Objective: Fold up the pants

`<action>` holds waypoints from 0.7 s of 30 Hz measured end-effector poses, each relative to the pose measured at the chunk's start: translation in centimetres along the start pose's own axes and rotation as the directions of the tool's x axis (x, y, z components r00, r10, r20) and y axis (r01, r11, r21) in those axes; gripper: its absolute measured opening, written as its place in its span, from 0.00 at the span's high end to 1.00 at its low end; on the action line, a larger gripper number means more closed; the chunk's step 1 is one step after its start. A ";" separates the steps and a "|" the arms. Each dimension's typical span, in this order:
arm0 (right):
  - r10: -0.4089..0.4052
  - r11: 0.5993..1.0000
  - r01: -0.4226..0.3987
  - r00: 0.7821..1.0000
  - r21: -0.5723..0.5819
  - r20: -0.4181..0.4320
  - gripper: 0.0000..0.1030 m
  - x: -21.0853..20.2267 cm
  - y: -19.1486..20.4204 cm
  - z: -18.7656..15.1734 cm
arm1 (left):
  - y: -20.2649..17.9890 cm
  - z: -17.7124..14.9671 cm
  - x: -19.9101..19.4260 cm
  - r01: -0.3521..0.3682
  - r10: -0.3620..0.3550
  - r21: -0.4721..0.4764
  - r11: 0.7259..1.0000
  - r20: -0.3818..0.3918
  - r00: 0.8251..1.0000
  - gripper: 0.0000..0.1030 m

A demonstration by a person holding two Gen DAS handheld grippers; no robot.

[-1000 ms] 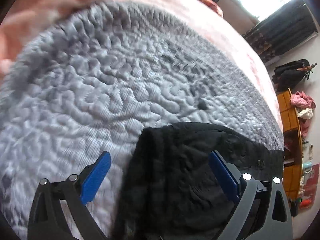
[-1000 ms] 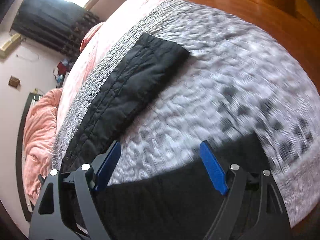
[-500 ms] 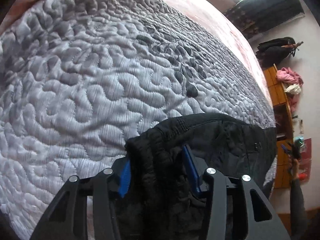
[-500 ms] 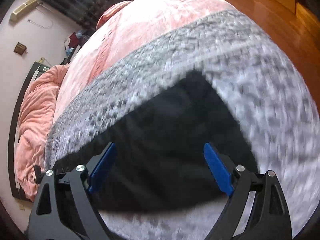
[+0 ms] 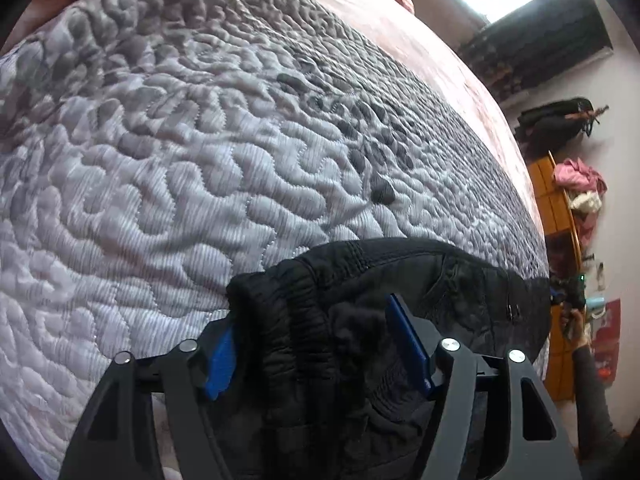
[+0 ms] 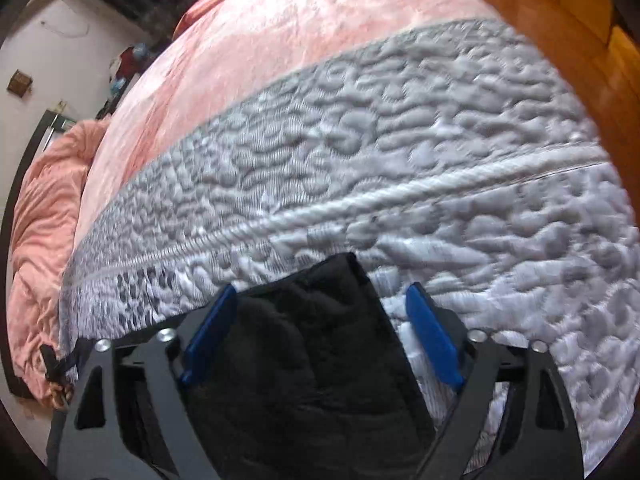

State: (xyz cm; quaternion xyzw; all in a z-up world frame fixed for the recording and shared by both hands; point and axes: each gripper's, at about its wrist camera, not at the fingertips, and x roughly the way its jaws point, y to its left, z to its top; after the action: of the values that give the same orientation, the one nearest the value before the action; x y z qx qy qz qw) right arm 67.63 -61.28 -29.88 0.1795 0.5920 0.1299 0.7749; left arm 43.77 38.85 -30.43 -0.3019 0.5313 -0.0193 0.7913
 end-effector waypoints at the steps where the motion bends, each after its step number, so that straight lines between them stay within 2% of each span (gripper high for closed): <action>1: -0.012 1.000 0.012 1.000 -0.022 -0.010 0.42 0.3 0.0 -0.2 | 0.1 0.0 0.0 -0.029 0.029 -0.007 1.000 0.008 1.000 0.53; 2: -0.024 0.999 0.024 1.000 -0.037 -0.010 0.63 0.2 0.1 -0.3 | 0.4 -0.1 -0.2 -0.046 0.046 -0.016 0.999 0.012 0.999 0.59; 3: -0.003 0.999 0.003 1.000 -0.032 -0.009 0.80 -0.1 0.0 -0.4 | 0.7 -0.2 -0.4 -0.047 0.047 -0.031 0.998 0.017 0.999 0.66; 5: 0.029 0.999 -0.028 0.999 -0.027 0.015 0.88 -1.2 -0.1 -0.7 | 0.8 -0.4 -0.9 -0.050 0.051 -0.036 0.998 0.033 0.998 0.73; 6: 0.038 0.999 -0.037 0.999 -0.031 0.030 0.90 -1.9 0.1 -1.0 | 0.6 -0.4 -1.0 -0.070 0.071 -0.030 0.997 0.038 0.997 0.81; 10: 0.029 0.999 -0.027 0.997 -0.033 0.075 0.92 -4.6 1.1 -1.9 | -0.2 -0.5 -2.0 -0.092 0.095 -0.034 0.995 0.076 0.993 0.84; 15: 0.018 0.999 -0.012 0.987 -0.037 0.158 0.93 -9.9 3.4 -3.7 | -1.6 -0.9 -4.8 -0.082 0.084 -0.022 0.996 0.122 0.989 0.85; 21: 0.010 0.999 -0.002 0.972 -0.035 0.235 0.94 -16.4 5.4 -7.3 | -4.4 -2.3 -10.1 -0.054 0.048 0.030 0.998 0.173 0.984 0.86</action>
State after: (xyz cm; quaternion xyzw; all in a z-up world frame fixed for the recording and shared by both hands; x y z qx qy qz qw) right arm 56.35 -62.30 -15.03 0.1819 0.4932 0.1202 0.8422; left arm 38.70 37.78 -20.42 -0.2752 0.4682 0.0179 0.8395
